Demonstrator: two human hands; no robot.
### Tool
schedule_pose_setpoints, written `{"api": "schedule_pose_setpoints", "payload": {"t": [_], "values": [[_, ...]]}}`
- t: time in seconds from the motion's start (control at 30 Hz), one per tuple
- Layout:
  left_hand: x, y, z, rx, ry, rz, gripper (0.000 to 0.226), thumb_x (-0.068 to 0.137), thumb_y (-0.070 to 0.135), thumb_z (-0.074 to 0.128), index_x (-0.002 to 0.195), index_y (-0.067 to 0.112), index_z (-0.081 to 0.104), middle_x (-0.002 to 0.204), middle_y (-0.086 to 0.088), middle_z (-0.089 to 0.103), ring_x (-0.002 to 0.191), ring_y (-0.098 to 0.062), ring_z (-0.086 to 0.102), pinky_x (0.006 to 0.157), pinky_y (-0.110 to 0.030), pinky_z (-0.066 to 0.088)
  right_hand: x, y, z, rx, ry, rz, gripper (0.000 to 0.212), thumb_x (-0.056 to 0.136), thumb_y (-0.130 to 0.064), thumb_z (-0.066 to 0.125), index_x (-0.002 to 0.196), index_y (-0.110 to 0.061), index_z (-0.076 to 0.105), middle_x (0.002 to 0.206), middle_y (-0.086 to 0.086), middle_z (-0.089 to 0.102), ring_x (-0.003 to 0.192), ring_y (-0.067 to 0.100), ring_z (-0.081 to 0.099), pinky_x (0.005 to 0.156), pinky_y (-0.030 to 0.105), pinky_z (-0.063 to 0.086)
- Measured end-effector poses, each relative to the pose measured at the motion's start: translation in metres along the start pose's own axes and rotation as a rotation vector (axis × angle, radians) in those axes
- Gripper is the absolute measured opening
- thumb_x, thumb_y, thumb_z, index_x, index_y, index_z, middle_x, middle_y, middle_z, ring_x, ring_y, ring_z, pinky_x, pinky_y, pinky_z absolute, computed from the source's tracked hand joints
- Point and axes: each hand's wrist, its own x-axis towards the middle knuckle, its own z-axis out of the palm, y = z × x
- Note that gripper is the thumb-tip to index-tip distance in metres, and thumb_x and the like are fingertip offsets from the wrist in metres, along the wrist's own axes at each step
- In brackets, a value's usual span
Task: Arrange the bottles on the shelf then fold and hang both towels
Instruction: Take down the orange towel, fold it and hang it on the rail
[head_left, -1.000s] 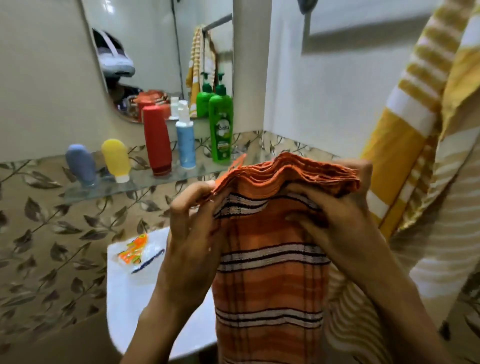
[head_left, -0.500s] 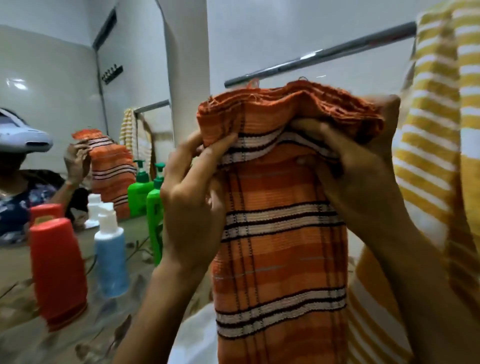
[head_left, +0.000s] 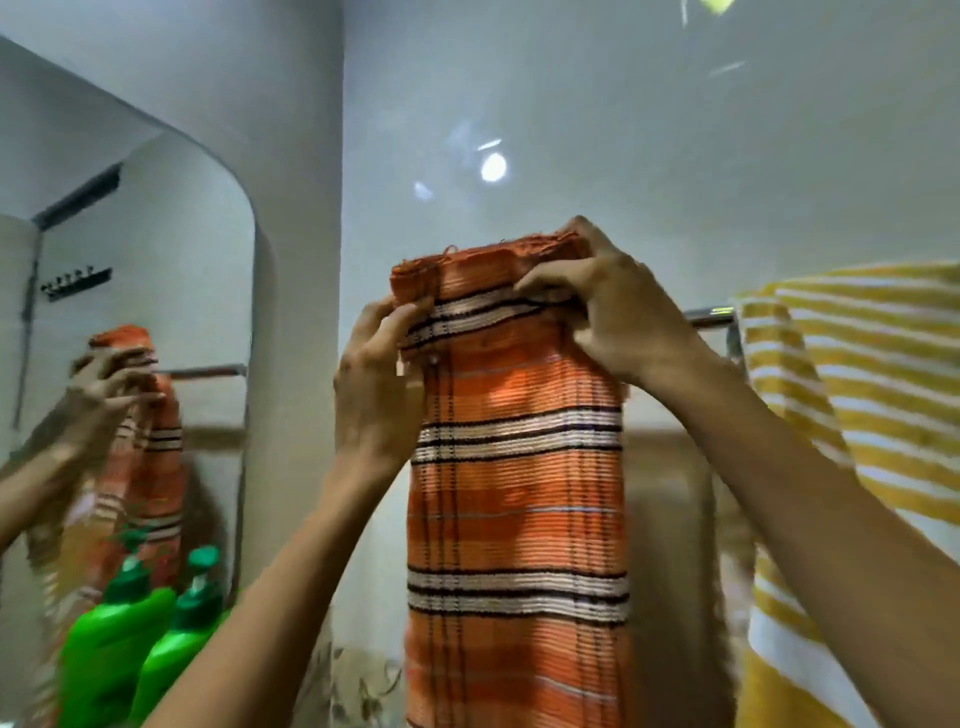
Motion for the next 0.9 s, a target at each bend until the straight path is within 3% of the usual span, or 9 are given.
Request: {"api": "schedule_pose_setpoints", "payload": {"t": [0.17,0.23,0.33,0.4,0.5,0.63,0.7,0.8,0.9], "values": [[0.05,-0.018,0.031,-0.244,-0.018,-0.158,0.043,0.076,-0.006,0.066,0.115,0.012,0.063,0.115,-0.002,0.051,0.104,-0.023,0.059,0.079,-0.016,0.047,0.052,0.029,0.002,0.083,-0.058,0.089,0.027,0.07,0.004,0.076,0.082,-0.021,0.073,0.098,-0.008,0.05,0.092,0.013,0.057,0.083,0.026,0.052],[0.061,-0.024,0.039,-0.253,-0.003,-0.183,0.041,0.074,-0.001,0.071,0.111,0.013,0.064,0.112,-0.003,0.048,0.099,-0.024,0.06,0.076,-0.02,0.049,0.063,0.039,0.012,0.082,-0.11,0.105,0.025,0.068,0.005,0.077,0.08,-0.017,0.073,0.097,-0.009,0.051,0.089,0.01,0.059,0.082,0.026,0.054],[0.069,-0.034,0.047,-0.23,-0.024,-0.293,0.037,0.069,0.007,0.078,0.1,0.017,0.063,0.11,-0.003,0.046,0.088,-0.022,0.059,0.067,-0.023,0.048,0.068,0.052,0.025,0.03,-0.257,0.129,0.017,0.069,-0.002,0.079,0.078,-0.016,0.073,0.107,-0.003,0.064,0.103,0.015,0.064,0.09,0.032,0.054],[0.072,-0.042,0.049,-0.202,-0.106,-0.313,0.028,0.069,0.012,0.08,0.091,0.018,0.063,0.103,-0.002,0.054,0.083,-0.018,0.057,0.061,-0.021,0.045,0.071,0.057,0.028,0.032,-0.411,0.195,0.013,0.073,-0.004,0.075,0.08,-0.016,0.073,0.114,0.002,0.068,0.104,0.018,0.063,0.091,0.034,0.052],[0.072,-0.051,0.048,-0.145,-0.353,-0.213,0.011,0.084,0.024,0.066,0.085,0.013,0.067,0.085,-0.003,0.066,0.073,-0.016,0.059,0.055,-0.017,0.039,0.078,0.06,0.03,-0.126,-0.611,0.22,0.019,0.077,-0.008,0.072,0.09,-0.022,0.073,0.107,-0.001,0.065,0.098,0.022,0.061,0.088,0.039,0.052],[0.064,-0.054,0.043,-0.071,-0.528,-0.095,0.066,0.09,0.059,0.029,0.071,0.005,0.063,0.073,-0.014,0.065,0.069,-0.03,0.058,0.057,-0.028,0.038,0.084,0.056,0.027,-0.321,-0.602,0.141,0.023,0.078,-0.016,0.074,0.09,-0.031,0.061,0.108,-0.004,0.034,0.102,0.018,0.04,0.091,0.038,0.043],[0.063,-0.051,0.045,0.013,-0.601,-0.073,0.091,0.068,0.085,0.008,0.058,0.007,0.052,0.063,-0.008,0.059,0.061,-0.023,0.053,0.057,-0.03,0.037,0.084,0.054,0.021,-0.2,-0.735,0.139,0.028,0.081,-0.009,0.07,0.103,-0.025,0.065,0.106,-0.007,0.048,0.102,0.017,0.048,0.086,0.033,0.048],[0.073,-0.044,0.053,0.107,-0.723,-0.131,0.105,0.04,0.098,-0.008,0.057,0.009,0.045,0.065,-0.01,0.057,0.063,-0.023,0.054,0.066,-0.034,0.042,0.079,0.055,0.009,-0.08,-0.912,0.211,0.02,0.095,-0.019,0.053,0.11,-0.012,0.064,0.097,0.002,0.062,0.095,0.024,0.059,0.082,0.032,0.05],[0.081,-0.045,0.062,0.168,-0.819,-0.176,0.121,0.032,0.099,-0.012,0.065,0.007,0.06,0.08,-0.012,0.066,0.076,-0.024,0.061,0.08,-0.039,0.044,0.067,0.053,0.001,0.106,-0.931,0.298,0.053,0.1,-0.045,0.024,0.116,-0.008,0.058,0.108,0.005,0.057,0.104,0.022,0.054,0.089,0.032,0.044]]}}
